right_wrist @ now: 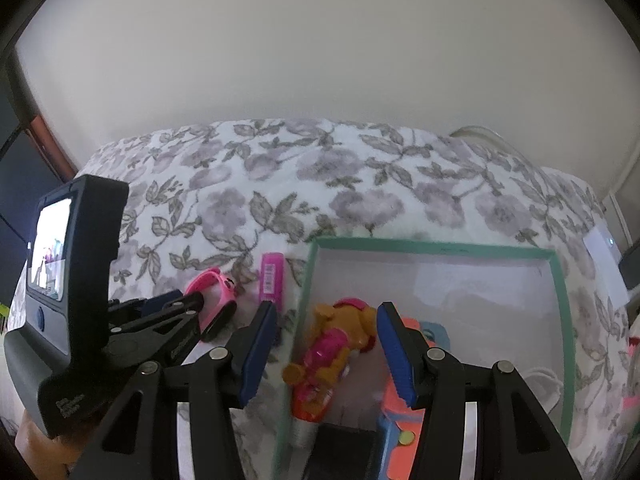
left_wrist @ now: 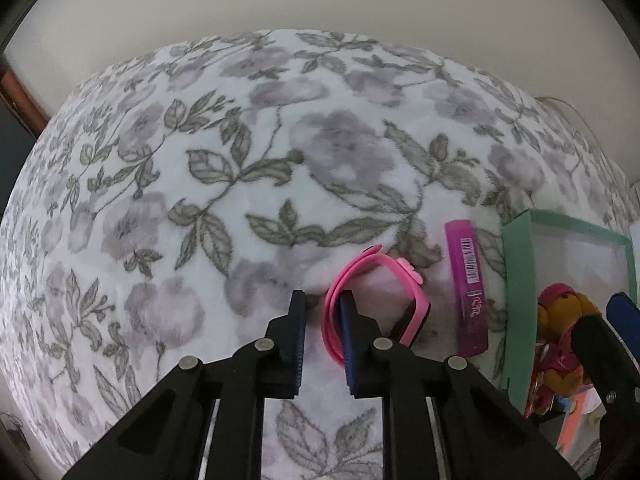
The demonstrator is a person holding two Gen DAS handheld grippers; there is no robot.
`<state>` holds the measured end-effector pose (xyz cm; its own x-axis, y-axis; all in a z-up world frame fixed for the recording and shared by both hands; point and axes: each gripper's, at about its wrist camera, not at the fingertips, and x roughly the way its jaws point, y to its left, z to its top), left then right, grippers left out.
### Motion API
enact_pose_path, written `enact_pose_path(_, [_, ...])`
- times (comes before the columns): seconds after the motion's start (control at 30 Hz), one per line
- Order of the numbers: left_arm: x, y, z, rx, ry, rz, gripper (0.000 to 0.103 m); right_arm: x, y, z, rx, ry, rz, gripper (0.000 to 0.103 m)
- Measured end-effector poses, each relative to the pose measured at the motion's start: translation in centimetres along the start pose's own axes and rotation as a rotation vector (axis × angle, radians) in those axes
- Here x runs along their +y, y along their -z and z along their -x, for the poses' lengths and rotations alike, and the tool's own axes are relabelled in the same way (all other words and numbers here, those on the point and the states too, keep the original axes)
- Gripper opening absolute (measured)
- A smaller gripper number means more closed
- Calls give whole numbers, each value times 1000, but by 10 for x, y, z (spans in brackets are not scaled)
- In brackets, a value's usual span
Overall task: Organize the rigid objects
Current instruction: 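Grasp the pink watch with left tool while right tool grasps magenta tube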
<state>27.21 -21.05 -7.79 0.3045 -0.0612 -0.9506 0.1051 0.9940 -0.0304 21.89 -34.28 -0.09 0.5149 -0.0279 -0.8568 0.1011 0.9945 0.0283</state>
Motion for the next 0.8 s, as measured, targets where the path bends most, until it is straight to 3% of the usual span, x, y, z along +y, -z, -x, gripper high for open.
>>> enact_pose_path(0.27, [29,-7,-4,40,33,78,15,29,-18,-15,15,-21,60,55])
enact_pose_path(0.57, [61,-11,-9,64,38,159,15,55,-23,-51,96,2,126,38])
enact_pose_path(0.8, [65,-14,-9,67,44,160,15,60,-25,-73,134,33,135,33])
